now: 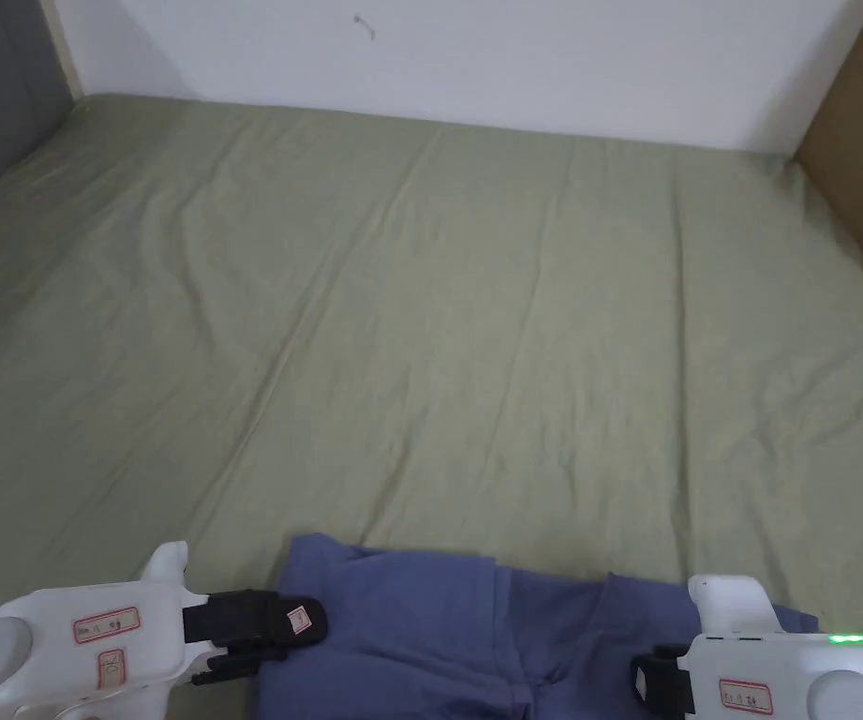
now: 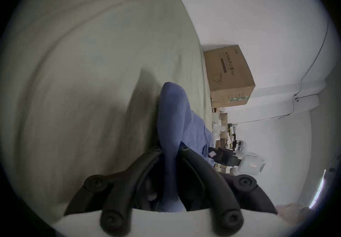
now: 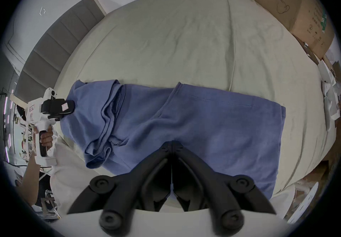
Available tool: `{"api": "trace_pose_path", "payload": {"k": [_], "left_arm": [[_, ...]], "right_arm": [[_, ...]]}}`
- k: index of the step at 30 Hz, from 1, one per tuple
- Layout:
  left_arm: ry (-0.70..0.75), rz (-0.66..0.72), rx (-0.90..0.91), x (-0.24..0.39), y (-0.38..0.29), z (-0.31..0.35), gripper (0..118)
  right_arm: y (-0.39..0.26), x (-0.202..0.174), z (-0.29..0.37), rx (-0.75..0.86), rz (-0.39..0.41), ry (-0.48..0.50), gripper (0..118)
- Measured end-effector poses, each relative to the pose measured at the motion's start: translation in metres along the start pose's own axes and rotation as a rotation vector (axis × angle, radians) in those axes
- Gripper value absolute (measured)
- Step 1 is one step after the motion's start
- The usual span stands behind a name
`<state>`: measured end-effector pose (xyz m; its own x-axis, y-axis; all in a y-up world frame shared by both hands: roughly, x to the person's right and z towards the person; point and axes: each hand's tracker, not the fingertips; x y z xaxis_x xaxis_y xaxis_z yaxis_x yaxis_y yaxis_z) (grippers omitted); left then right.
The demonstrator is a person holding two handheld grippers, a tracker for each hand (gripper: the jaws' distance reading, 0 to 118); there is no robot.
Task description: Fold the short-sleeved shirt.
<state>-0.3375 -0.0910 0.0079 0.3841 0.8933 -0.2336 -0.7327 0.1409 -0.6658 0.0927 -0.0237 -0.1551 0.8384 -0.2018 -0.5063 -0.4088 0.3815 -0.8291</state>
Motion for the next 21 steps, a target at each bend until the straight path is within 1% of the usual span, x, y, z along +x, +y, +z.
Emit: {"api": "trace_pose_path", "payload": {"k": [4, 8, 10, 12, 14, 17, 21], "left_arm": [[0.073, -0.069, 0.010, 0.001, 0.013, 0.021, 9], [0.100, -0.056, 0.060, -0.001, 0.026, 0.059, 9], [0.164, -0.068, 0.092, -0.010, 0.034, 0.084, 9], [0.203, -0.070, 0.107, -0.009, 0.039, 0.102, 9], [0.233, -0.071, 0.123, -0.010, 0.045, 0.120, 9], [0.266, -0.095, 0.144, 0.003, 0.044, 0.128, 9], [0.276, -0.108, 0.165, 0.035, 0.030, 0.117, 9]], "right_arm": [[0.004, -0.003, -0.002, -0.007, 0.000, 0.014, 0], [0.007, -0.008, -0.001, 0.004, 0.011, 0.016, 0], [0.006, -0.010, 0.001, 0.014, 0.008, 0.025, 0], [0.005, -0.011, 0.002, 0.026, -0.005, 0.055, 0], [0.004, -0.011, 0.002, 0.029, -0.009, 0.062, 0], [0.002, -0.010, 0.003, 0.030, -0.004, 0.056, 0], [0.000, -0.004, 0.010, 0.049, -0.010, 0.065, 0]]}}
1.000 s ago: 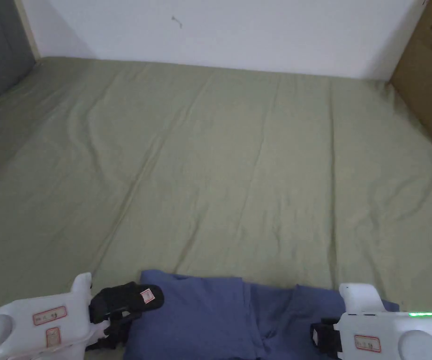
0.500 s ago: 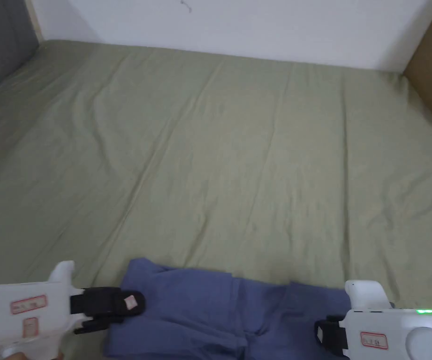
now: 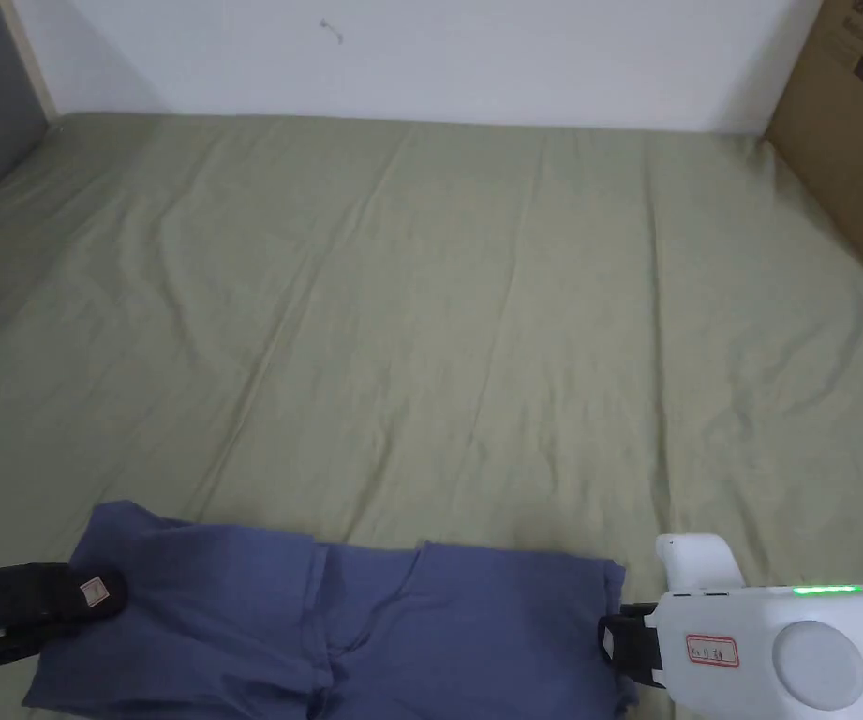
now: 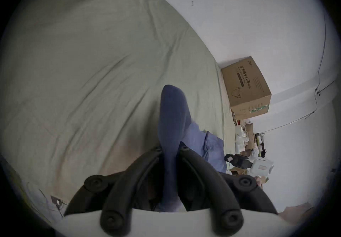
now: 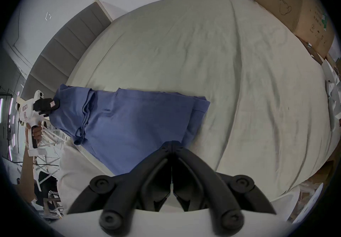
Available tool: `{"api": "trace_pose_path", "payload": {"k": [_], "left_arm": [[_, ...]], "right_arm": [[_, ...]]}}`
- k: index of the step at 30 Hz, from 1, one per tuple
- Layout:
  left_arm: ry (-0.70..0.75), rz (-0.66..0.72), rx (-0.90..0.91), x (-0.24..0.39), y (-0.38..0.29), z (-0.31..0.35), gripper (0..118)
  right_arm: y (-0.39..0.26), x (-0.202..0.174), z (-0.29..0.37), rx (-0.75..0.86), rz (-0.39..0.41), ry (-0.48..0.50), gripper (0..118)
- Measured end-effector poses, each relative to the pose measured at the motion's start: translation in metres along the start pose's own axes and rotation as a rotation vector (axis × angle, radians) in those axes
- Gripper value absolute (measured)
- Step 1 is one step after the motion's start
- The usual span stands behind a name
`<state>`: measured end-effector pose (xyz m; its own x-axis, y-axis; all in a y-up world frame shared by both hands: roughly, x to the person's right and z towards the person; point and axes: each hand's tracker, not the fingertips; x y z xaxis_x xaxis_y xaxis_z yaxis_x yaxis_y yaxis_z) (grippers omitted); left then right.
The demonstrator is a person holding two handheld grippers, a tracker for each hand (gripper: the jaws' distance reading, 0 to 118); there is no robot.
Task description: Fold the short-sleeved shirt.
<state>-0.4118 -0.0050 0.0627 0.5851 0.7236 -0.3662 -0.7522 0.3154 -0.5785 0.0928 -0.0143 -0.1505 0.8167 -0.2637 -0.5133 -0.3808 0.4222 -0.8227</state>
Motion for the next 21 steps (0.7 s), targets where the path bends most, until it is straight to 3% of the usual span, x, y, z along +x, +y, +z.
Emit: {"api": "trace_pose_path", "payload": {"k": [5, 9, 14, 21], "left_arm": [[0.002, -0.056, 0.038, 0.072, -0.008, 0.004, 9], [-0.032, -0.243, 0.025, 0.152, -0.022, -0.008, 9], [-0.127, -0.346, -0.109, 0.218, -0.049, -0.076, 9], [-0.062, -0.404, -0.358, 0.260, -0.099, -0.197, 10]], "right_arm": [[-0.003, 0.016, 0.013, 0.038, -0.031, -0.008, 0], [-0.009, 0.032, 0.026, 0.069, -0.059, -0.018, 0], [-0.019, 0.058, 0.033, 0.100, -0.138, -0.019, 0], [-0.033, 0.084, 0.041, 0.104, -0.188, -0.024, 0]]}}
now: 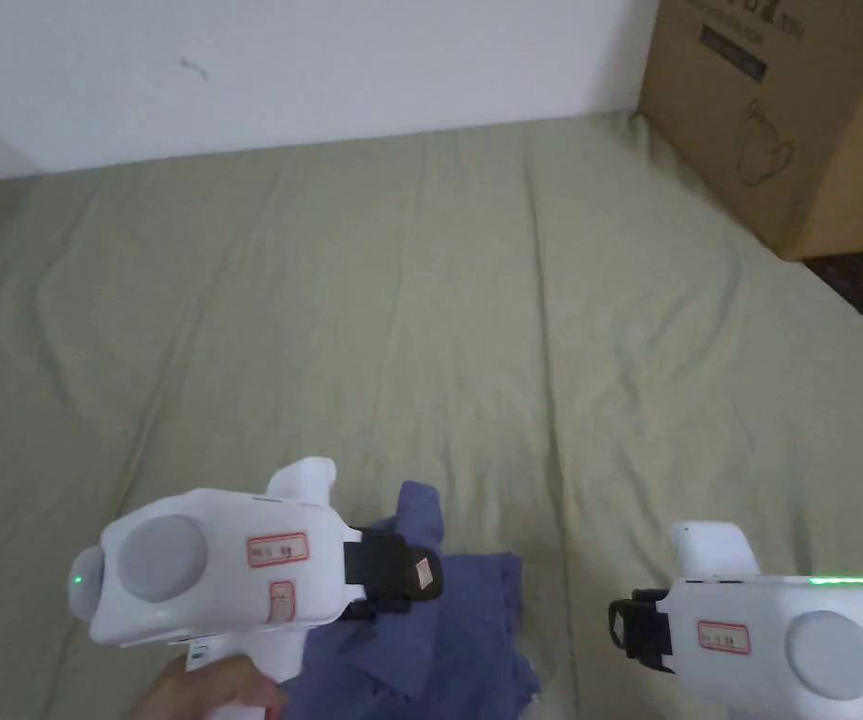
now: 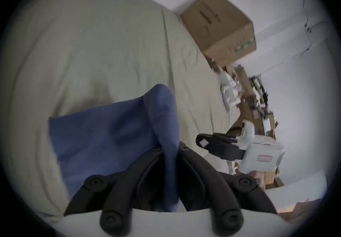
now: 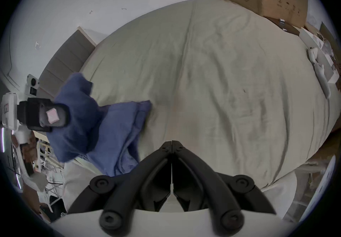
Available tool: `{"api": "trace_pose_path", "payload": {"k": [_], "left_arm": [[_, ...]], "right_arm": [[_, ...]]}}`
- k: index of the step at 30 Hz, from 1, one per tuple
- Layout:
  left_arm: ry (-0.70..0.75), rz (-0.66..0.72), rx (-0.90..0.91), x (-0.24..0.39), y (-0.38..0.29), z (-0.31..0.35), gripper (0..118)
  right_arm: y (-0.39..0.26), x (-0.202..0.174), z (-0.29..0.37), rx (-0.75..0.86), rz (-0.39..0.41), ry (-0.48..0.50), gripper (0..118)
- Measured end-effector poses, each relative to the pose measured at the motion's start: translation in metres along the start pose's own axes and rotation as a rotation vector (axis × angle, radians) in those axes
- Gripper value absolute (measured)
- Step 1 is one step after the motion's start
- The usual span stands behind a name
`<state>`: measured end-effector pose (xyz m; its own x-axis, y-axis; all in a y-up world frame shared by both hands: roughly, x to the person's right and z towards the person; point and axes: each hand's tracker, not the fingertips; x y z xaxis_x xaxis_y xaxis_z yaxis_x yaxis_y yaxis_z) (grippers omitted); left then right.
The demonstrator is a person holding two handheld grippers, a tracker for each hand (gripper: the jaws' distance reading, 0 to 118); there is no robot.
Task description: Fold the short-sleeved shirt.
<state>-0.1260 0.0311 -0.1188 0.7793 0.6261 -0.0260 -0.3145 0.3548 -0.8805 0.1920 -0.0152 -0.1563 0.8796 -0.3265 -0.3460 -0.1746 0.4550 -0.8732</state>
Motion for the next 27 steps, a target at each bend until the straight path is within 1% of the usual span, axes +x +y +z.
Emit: {"api": "trace_pose_path", "payload": {"k": [1, 2, 3, 4, 5, 6, 7, 9, 11, 12, 13, 14, 15, 16, 18, 20, 22, 24, 26, 27], "left_arm": [[-0.007, -0.007, -0.024, 0.004, 0.000, -0.015, 19], [0.003, -0.006, -0.055, 0.007, 0.001, -0.029, 38], [-0.009, 0.019, -0.058, 0.006, 0.003, -0.038, 70], [-0.037, 0.039, -0.059, 0.003, 0.004, -0.043, 107], [-0.043, 0.047, -0.067, 0.005, 0.004, -0.045, 118], [-0.050, 0.048, -0.060, 0.006, 0.004, -0.043, 118], [-0.075, 0.048, -0.043, 0.005, 0.005, -0.035, 115], [-0.096, 0.020, 0.000, 0.000, 0.009, -0.018, 114], [-0.046, 0.021, 0.041, -0.010, 0.010, -0.002, 114], [-0.024, 0.031, 0.072, -0.016, 0.011, 0.008, 109], [0.007, 0.037, 0.097, -0.023, 0.010, 0.015, 88], [0.043, 0.054, 0.123, -0.033, 0.007, 0.020, 56], [0.072, 0.066, 0.128, -0.041, 0.005, 0.020, 17], [0.103, 0.079, 0.100, -0.045, 0.000, 0.018, 4], [0.094, 0.086, 0.044, -0.054, -0.013, 0.008, 3], [0.108, 0.083, 0.007, -0.049, -0.025, -0.004, 3], [0.057, 0.047, -0.034, -0.038, -0.037, -0.022, 3], [0.000, 0.056, -0.075, -0.036, -0.041, -0.043, 2], [0.001, -0.012, -0.121, -0.022, -0.047, -0.067, 2], [0.024, -0.031, -0.146, -0.018, -0.048, -0.079, 2]], "right_arm": [[0.000, 0.002, -0.001, -0.001, -0.011, 0.000, 0], [0.001, 0.007, -0.003, -0.001, -0.025, -0.001, 0], [0.001, 0.010, -0.004, -0.004, -0.036, -0.002, 0], [0.001, 0.012, -0.004, -0.004, -0.043, -0.003, 0], [0.000, 0.014, -0.004, -0.002, -0.049, -0.002, 0], [0.000, 0.015, -0.004, -0.002, -0.053, 0.002, 0], [0.000, 0.016, -0.005, -0.004, -0.055, 0.005, 0], [0.000, 0.016, -0.005, -0.007, -0.054, 0.004, 0], [0.000, 0.016, -0.007, -0.013, -0.050, 0.003, 0], [-0.001, 0.015, -0.008, -0.014, -0.048, 0.002, 0], [-0.001, 0.015, -0.010, -0.012, -0.048, 0.001, 0], [-0.002, 0.014, -0.012, -0.010, -0.051, 0.002, 0], [-0.002, 0.014, -0.012, -0.005, -0.057, 0.002, 0], [-0.003, 0.013, -0.013, -0.004, -0.060, 0.005, 0], [-0.003, 0.011, -0.014, -0.005, -0.060, 0.013, 0], [-0.003, 0.009, -0.013, -0.003, -0.049, 0.012, 0], [-0.002, 0.008, -0.014, -0.006, -0.041, 0.010, 0], [0.000, 0.008, -0.013, -0.008, -0.036, 0.011, 0], [0.001, 0.008, -0.012, -0.005, -0.036, 0.006, 0], [0.001, 0.009, -0.011, -0.002, -0.037, 0.007, 0]]}}
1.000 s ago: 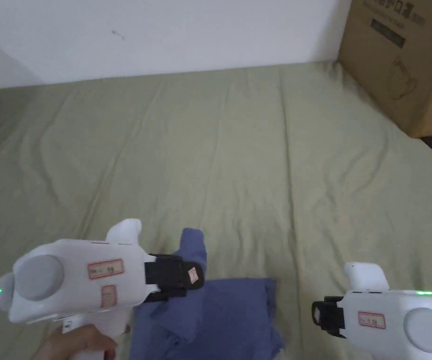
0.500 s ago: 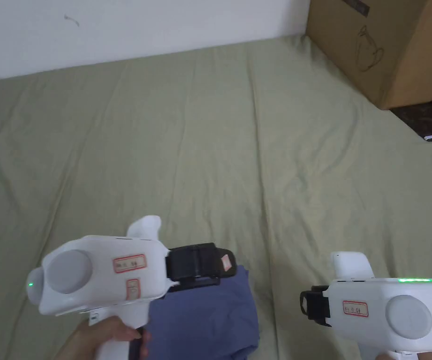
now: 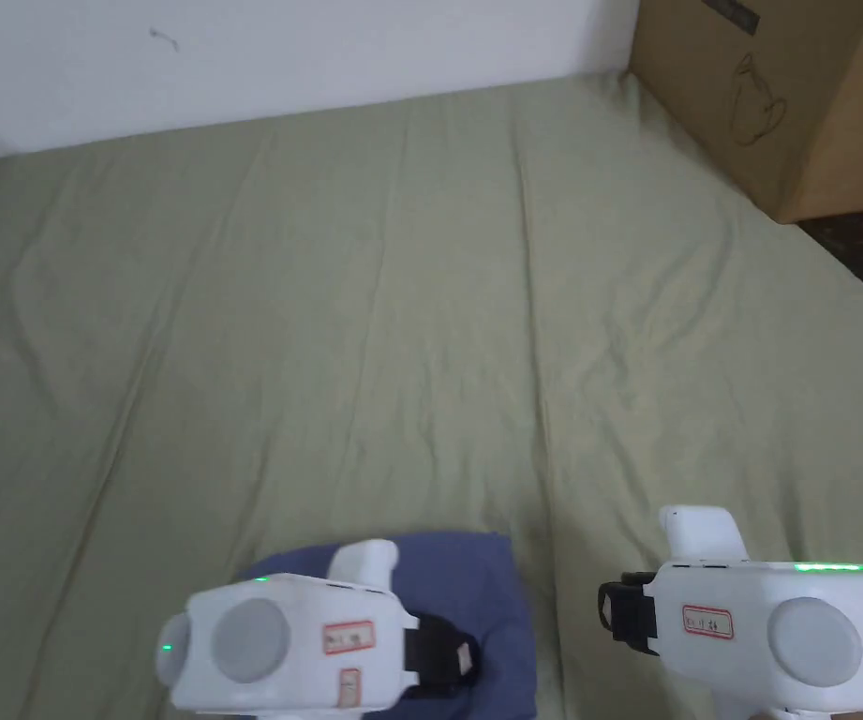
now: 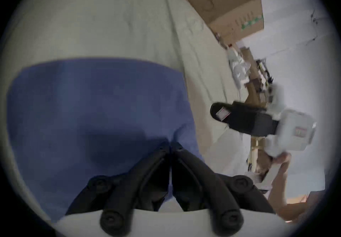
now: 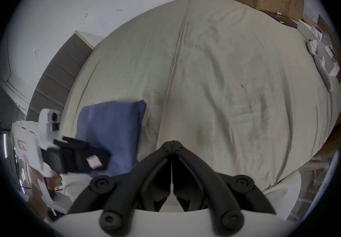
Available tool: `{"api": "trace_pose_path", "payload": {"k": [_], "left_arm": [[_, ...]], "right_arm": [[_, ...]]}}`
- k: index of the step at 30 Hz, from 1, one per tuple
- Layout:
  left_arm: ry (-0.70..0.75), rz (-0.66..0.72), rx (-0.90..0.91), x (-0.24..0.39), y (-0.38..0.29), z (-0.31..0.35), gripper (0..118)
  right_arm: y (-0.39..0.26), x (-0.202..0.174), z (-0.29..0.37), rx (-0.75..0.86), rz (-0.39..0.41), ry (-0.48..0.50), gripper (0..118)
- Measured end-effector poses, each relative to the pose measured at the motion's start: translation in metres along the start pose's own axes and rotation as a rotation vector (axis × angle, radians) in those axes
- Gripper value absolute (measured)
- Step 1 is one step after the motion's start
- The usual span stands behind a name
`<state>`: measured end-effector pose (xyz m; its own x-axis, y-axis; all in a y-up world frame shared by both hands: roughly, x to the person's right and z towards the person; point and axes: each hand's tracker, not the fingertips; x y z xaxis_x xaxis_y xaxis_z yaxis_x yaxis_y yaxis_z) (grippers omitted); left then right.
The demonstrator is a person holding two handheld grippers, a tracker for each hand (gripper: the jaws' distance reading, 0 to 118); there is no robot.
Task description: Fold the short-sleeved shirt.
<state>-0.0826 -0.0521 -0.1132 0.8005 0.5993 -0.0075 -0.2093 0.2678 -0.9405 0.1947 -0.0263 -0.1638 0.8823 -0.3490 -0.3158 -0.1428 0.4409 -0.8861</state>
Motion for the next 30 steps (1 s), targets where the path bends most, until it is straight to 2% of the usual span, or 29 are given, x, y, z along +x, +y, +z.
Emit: {"api": "trace_pose_path", "payload": {"k": [5, 8, 14, 18, 23, 26, 29, 30], "left_arm": [[-0.040, 0.005, -0.075, 0.019, -0.004, -0.027, 1], [-0.033, -0.013, -0.059, 0.028, -0.006, -0.037, 1], [-0.148, -0.033, -0.010, 0.038, -0.008, -0.012, 1], [-0.206, 0.043, 0.150, 0.011, -0.007, 0.050, 1], [-0.125, 0.152, 0.325, -0.053, -0.027, 0.134, 1], [-0.062, 0.278, 0.381, -0.097, -0.046, 0.162, 1], [-0.066, 0.362, 0.419, -0.122, -0.070, 0.177, 1], [-0.073, 0.372, 0.422, -0.130, -0.077, 0.180, 1]], "right_arm": [[-0.002, 0.006, 0.006, 0.008, -0.003, -0.007, 0], [-0.004, 0.009, 0.007, 0.004, -0.014, -0.015, 0], [0.000, 0.003, 0.021, 0.022, 0.005, -0.011, 0], [0.011, -0.020, 0.031, 0.047, 0.061, 0.008, 0], [0.022, -0.073, 0.028, 0.048, 0.172, 0.164, 0], [0.021, -0.108, 0.006, -0.014, 0.247, 0.241, 0], [0.012, -0.130, -0.029, -0.114, 0.318, 0.249, 0], [0.009, -0.129, -0.043, -0.168, 0.299, 0.256, 0]]}}
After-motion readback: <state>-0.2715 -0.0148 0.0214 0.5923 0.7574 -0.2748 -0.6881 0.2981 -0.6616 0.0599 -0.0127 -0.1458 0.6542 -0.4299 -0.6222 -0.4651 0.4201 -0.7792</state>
